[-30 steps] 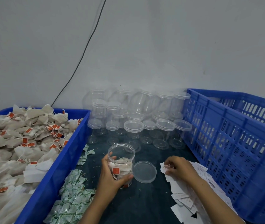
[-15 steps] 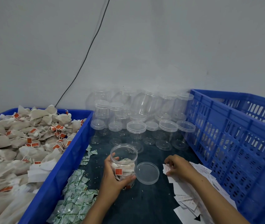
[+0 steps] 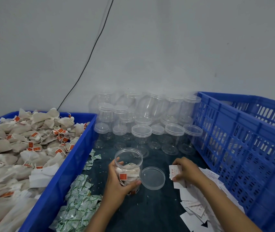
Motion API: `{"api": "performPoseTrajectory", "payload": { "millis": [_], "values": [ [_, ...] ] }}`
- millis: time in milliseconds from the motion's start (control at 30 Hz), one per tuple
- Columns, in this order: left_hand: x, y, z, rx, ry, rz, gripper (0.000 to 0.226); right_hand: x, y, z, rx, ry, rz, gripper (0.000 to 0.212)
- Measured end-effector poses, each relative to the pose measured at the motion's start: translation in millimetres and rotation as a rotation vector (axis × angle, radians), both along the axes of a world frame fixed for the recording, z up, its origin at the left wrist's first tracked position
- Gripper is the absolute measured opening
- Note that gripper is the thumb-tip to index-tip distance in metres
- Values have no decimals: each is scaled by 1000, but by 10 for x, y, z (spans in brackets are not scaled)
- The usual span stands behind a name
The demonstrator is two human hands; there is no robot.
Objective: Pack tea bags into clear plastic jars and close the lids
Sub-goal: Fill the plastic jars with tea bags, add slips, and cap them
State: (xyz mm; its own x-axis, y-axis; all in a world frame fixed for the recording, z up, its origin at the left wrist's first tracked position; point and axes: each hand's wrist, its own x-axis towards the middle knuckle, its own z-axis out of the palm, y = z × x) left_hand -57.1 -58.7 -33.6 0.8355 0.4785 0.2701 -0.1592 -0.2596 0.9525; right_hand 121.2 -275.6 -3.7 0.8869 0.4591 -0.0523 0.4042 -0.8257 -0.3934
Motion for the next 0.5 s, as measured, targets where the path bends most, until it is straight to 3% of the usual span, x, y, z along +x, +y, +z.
{"api": "performPoseTrajectory", "payload": {
  "millis": [100,233,500],
  "values": [
    [-3,0,2,0,1,1,98,-46,6,8,-10,-50,17,45],
    [0,0,2,-2,5,4,99,-84,-14,41,-20,-101,-24,26],
    [-11,-6,19,2,6,2,99,-65,-35,25,35,-90,-48,28]
  ]
}}
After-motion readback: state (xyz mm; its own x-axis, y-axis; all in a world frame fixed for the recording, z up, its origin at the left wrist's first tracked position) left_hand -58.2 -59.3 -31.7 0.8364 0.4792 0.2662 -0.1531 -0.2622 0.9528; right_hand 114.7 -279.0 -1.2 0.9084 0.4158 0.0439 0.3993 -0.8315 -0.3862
